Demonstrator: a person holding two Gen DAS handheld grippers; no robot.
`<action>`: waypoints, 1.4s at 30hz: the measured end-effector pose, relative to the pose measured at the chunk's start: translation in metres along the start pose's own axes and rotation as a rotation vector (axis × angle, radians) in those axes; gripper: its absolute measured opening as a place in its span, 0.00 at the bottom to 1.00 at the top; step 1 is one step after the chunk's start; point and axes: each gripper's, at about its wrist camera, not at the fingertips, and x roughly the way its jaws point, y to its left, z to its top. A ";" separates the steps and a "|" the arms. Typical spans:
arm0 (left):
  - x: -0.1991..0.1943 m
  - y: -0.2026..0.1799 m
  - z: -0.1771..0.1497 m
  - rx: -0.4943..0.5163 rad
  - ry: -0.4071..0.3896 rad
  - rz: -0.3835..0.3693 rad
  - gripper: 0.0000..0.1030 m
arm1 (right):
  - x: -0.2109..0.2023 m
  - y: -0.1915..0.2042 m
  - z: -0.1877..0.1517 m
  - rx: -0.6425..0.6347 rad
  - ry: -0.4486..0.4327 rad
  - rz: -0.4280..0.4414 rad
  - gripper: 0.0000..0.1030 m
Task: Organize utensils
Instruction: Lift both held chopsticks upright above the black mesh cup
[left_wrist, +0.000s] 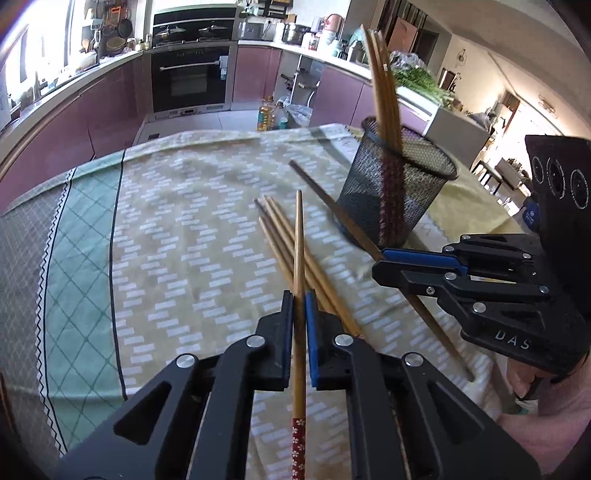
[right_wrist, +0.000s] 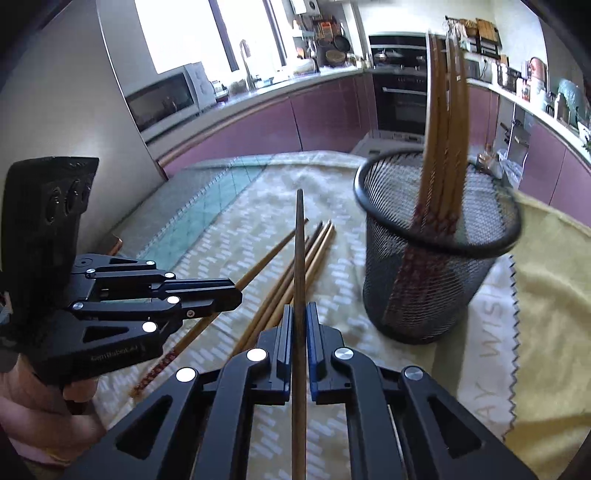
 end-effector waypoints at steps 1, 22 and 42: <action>-0.006 -0.001 0.002 -0.001 -0.012 -0.015 0.07 | -0.007 -0.001 0.002 0.000 -0.017 0.003 0.06; -0.096 -0.029 0.048 0.037 -0.250 -0.207 0.07 | -0.092 -0.019 0.031 0.010 -0.250 0.010 0.06; -0.121 -0.053 0.121 0.084 -0.393 -0.214 0.07 | -0.145 -0.032 0.075 -0.033 -0.408 -0.037 0.06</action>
